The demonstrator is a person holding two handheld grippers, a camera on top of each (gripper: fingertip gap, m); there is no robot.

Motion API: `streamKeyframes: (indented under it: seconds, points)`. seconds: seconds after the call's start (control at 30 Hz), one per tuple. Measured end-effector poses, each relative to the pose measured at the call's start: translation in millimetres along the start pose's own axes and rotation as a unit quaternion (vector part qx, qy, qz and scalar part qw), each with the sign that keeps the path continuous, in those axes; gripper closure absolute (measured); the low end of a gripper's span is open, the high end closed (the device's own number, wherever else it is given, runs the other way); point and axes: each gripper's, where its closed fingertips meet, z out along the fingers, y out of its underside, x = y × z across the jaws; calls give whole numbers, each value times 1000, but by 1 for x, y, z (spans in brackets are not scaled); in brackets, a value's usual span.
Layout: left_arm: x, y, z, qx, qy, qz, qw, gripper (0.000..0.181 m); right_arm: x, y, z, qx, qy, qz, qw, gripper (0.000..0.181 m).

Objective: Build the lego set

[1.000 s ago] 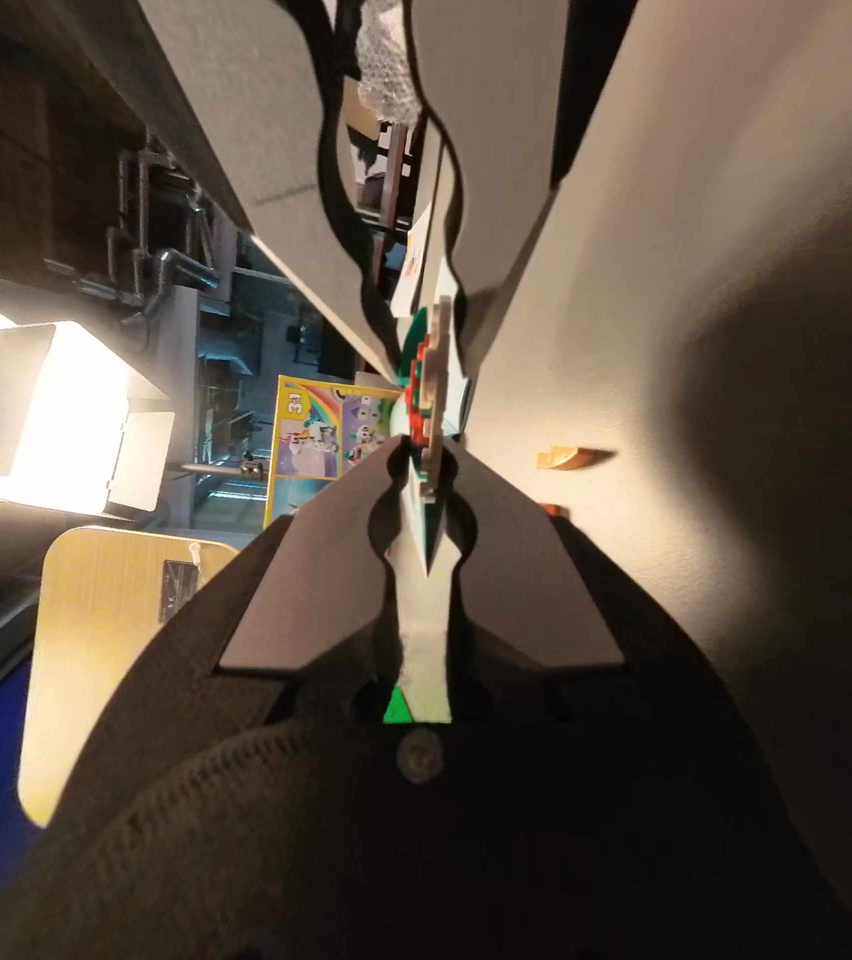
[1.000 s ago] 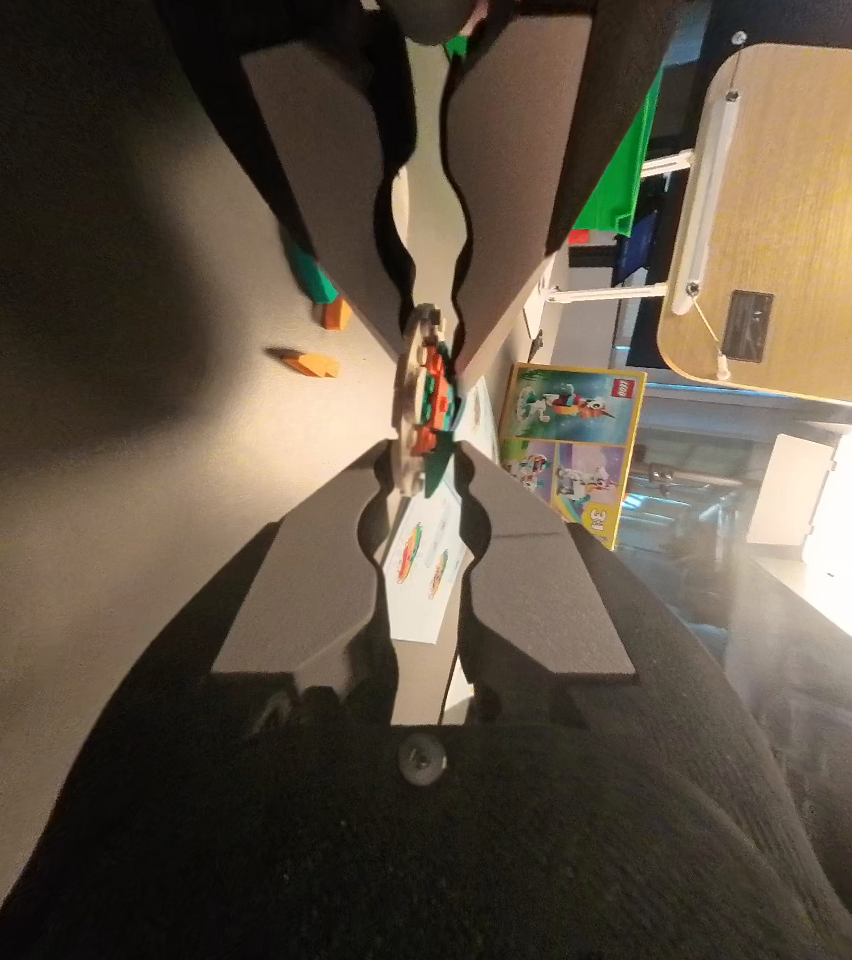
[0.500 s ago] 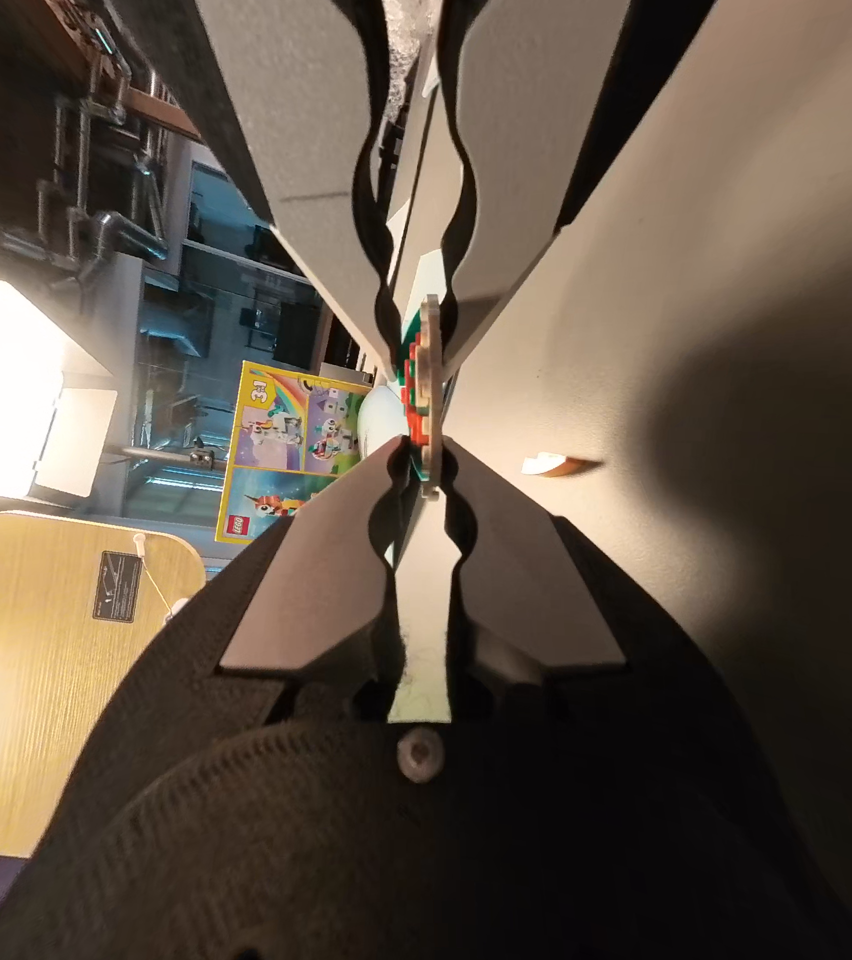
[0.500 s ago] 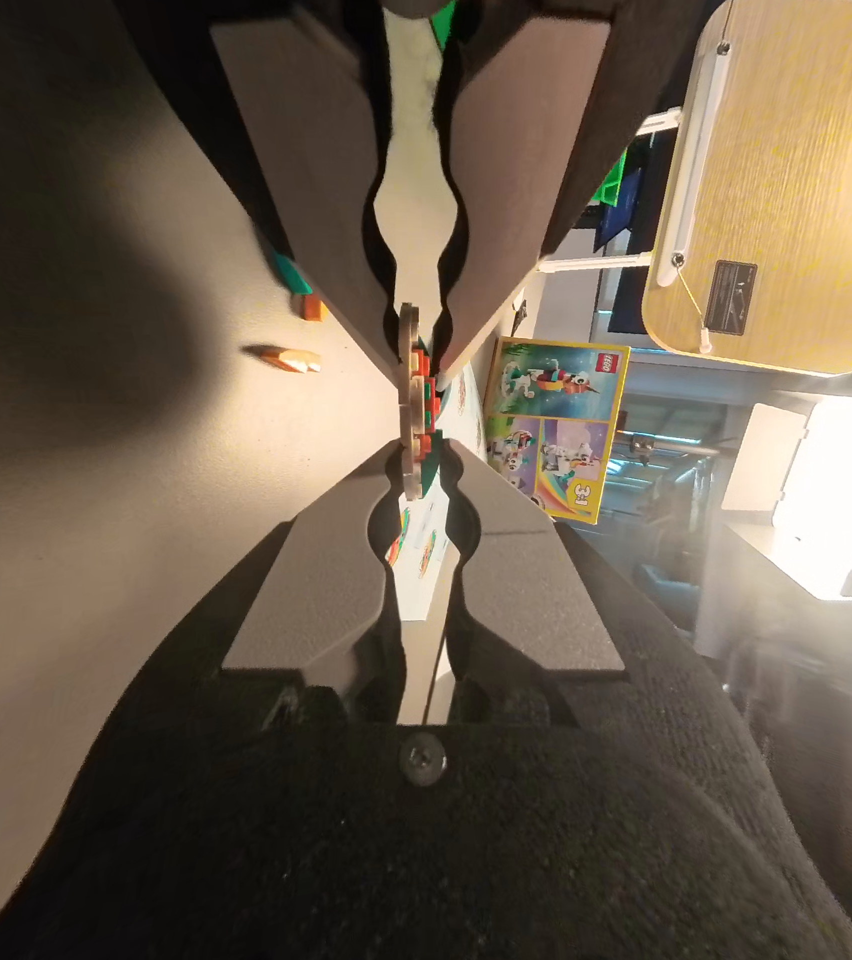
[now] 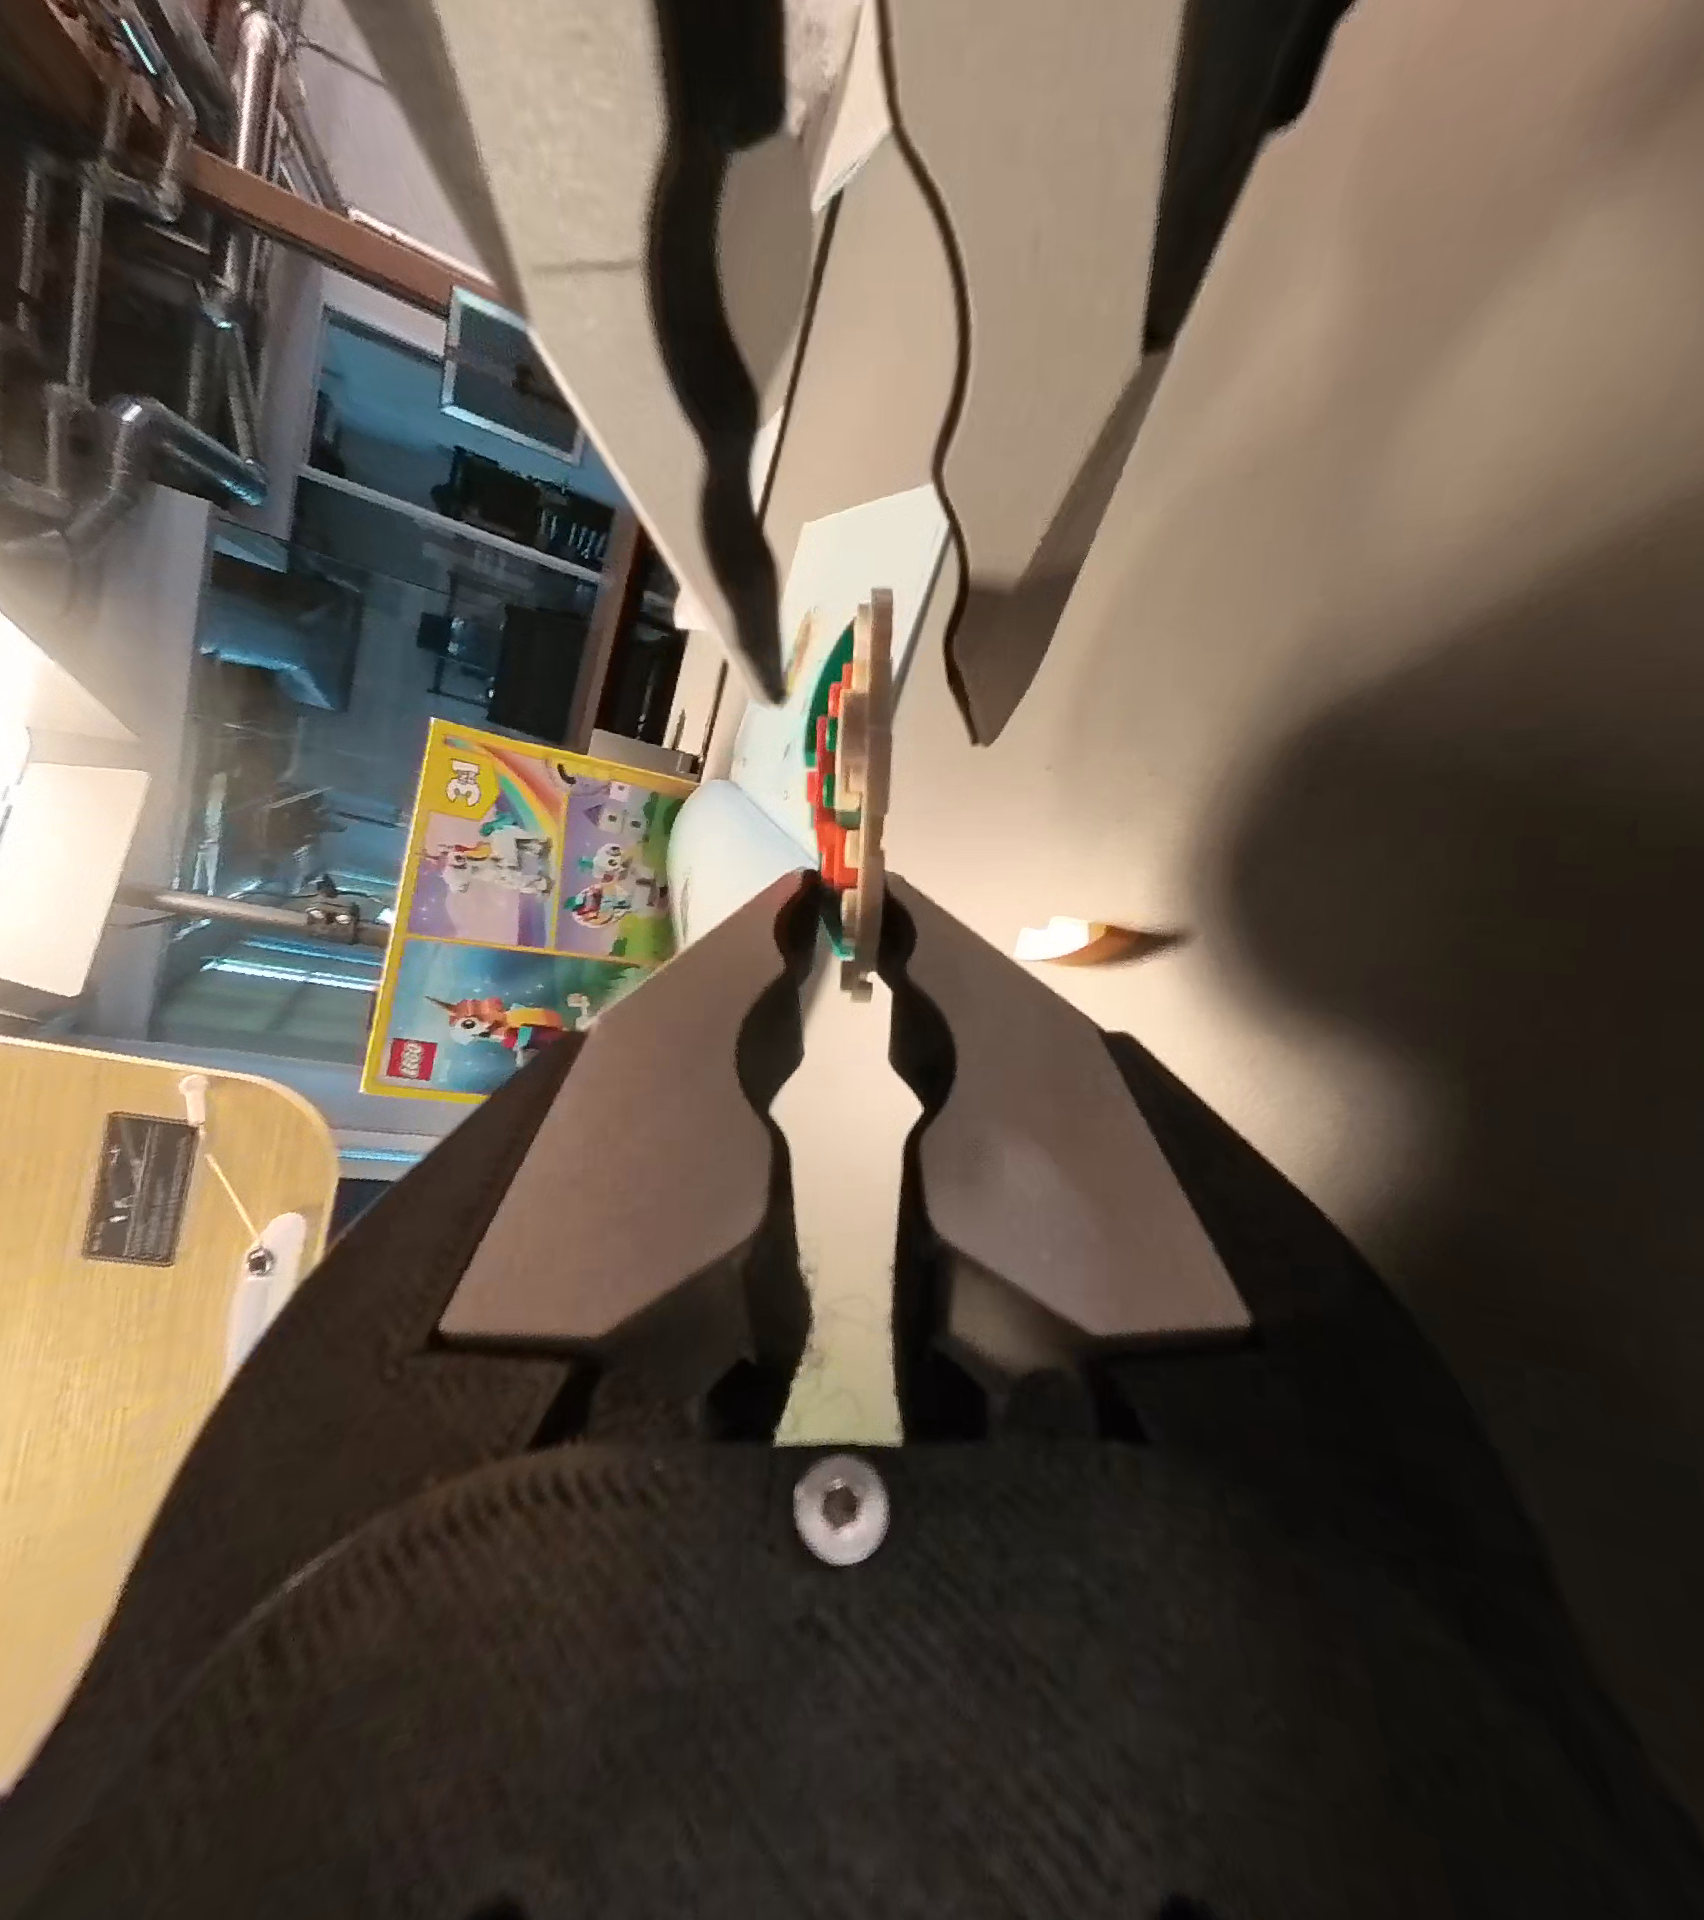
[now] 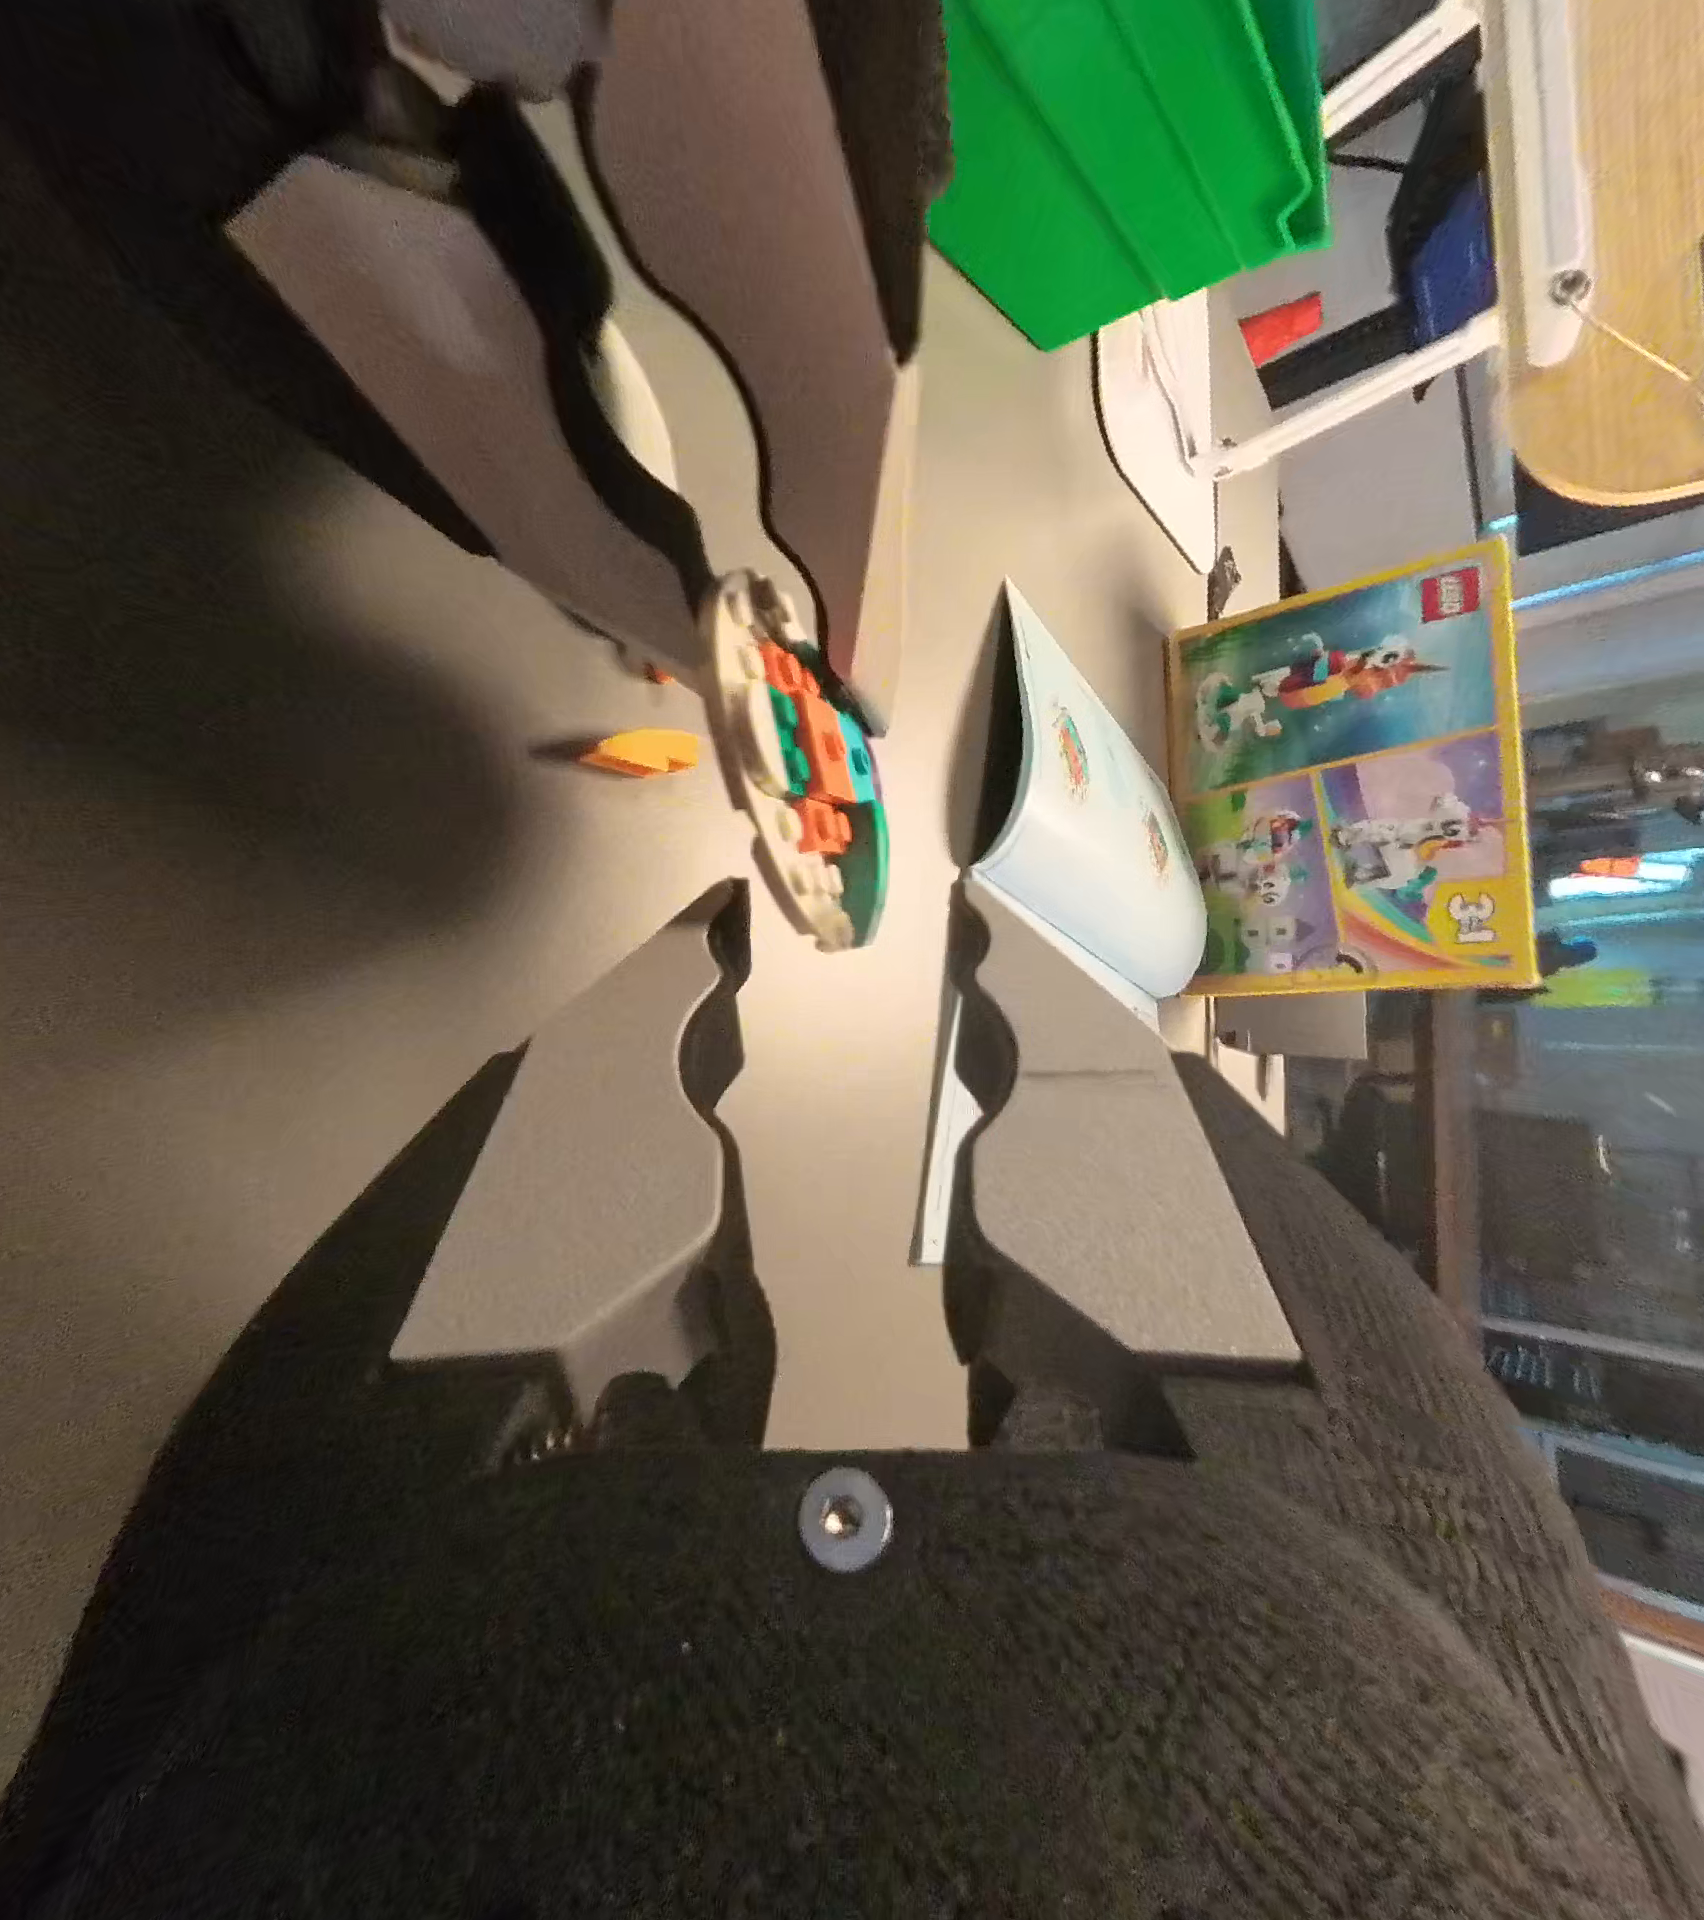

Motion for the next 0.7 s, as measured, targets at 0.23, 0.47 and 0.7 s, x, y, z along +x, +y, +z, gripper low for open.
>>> streamKeyframes:
  seconds: [0.23, 0.47, 0.7]
  points:
    - [0, -2, -3, 20, 8, -24, 999, 172, 2, -7, 0, 29, 64, -68, 995, 171]
    - [5, 18, -32, -84, 84, -264, 957, 152, 43, 23, -11, 42, 247, -61, 966, 171]
    - [41, 31, -56, -169, 171, -373, 896, 155, 36, 26, -6, 43, 244, -123, 961, 171]
